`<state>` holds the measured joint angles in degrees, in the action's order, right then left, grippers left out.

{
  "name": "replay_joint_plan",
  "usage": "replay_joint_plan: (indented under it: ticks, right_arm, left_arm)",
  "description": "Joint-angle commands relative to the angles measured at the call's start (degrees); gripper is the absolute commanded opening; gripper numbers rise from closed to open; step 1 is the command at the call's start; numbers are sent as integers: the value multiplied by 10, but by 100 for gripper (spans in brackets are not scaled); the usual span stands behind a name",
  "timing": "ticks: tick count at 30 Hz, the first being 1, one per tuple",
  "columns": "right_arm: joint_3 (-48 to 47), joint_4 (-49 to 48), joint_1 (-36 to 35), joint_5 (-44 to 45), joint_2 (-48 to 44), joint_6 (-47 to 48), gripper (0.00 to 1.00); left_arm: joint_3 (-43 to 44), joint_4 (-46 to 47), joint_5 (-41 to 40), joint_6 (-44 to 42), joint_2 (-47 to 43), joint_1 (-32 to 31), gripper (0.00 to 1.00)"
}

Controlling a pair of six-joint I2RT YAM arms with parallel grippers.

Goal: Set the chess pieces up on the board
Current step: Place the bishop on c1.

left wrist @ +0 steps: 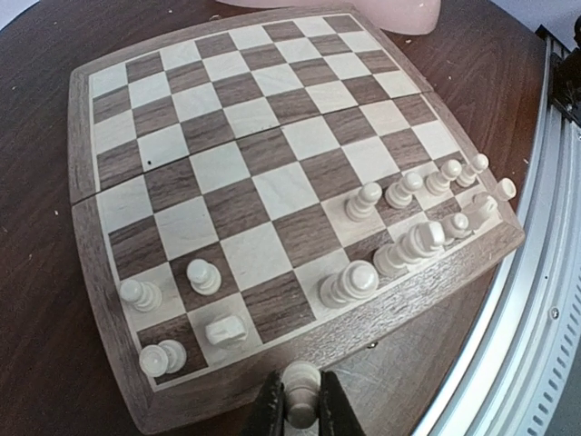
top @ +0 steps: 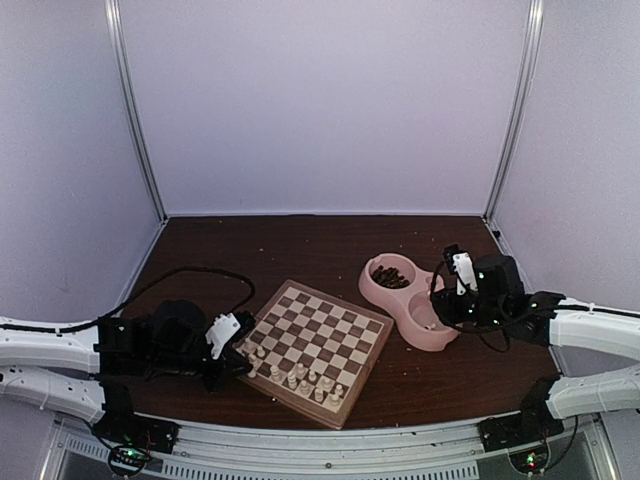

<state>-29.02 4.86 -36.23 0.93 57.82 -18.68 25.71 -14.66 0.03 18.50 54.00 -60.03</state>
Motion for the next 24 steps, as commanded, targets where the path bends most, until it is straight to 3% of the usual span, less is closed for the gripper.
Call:
replay_joint_plan:
  ticks: [1, 24]
  right_arm:
    - [-19, 9, 3, 17, -5, 6, 8]
    - [-22, 9, 3, 24, 5, 7, 8]
  left_arm:
    - [14, 37, -35, -16, 0, -10, 0]
    - [15, 95, -14, -33, 53, -11, 0]
